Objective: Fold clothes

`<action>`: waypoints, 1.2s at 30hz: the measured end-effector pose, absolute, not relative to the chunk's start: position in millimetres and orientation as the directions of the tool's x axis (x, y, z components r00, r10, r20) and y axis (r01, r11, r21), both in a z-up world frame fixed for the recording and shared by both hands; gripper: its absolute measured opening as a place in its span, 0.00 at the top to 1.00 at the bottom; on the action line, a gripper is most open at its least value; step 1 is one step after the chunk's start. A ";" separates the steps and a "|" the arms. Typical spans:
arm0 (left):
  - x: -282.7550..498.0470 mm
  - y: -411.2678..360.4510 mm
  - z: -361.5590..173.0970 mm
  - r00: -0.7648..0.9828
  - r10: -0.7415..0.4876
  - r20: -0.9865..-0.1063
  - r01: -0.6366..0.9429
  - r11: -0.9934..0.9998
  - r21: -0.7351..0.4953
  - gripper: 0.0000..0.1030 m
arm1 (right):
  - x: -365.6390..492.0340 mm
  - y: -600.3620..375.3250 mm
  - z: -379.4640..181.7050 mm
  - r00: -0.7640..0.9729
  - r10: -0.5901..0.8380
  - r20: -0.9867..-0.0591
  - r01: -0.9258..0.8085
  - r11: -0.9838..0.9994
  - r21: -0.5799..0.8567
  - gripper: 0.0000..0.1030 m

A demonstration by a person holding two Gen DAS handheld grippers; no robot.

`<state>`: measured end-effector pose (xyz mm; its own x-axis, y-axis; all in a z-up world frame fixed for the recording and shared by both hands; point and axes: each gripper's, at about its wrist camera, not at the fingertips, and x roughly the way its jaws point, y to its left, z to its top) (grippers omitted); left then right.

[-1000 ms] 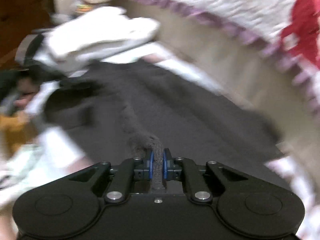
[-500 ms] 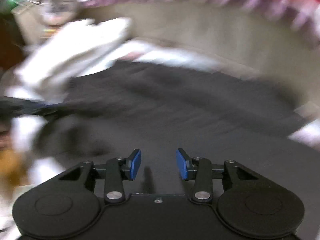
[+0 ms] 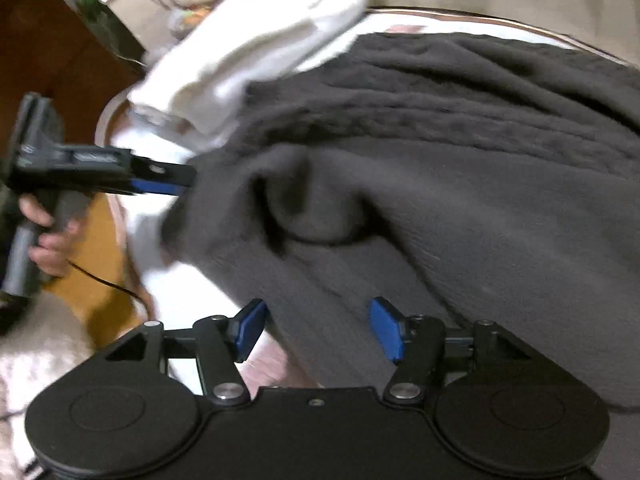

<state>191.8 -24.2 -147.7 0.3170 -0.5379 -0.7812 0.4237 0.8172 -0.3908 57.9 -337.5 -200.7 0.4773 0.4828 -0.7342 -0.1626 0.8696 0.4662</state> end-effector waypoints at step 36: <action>156.4 -75.0 -135.6 0.217 -0.612 -0.760 0.651 0.671 -0.354 0.39 | -65.0 -447.9 -171.1 0.618 0.237 -0.749 0.317 0.797 0.514 0.35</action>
<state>156.4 -75.0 -135.6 0.2167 -0.6122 -0.7605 0.6514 0.6709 -0.3544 -65.0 -447.9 -171.1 0.6183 0.2368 -0.7494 0.3173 0.7972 0.5137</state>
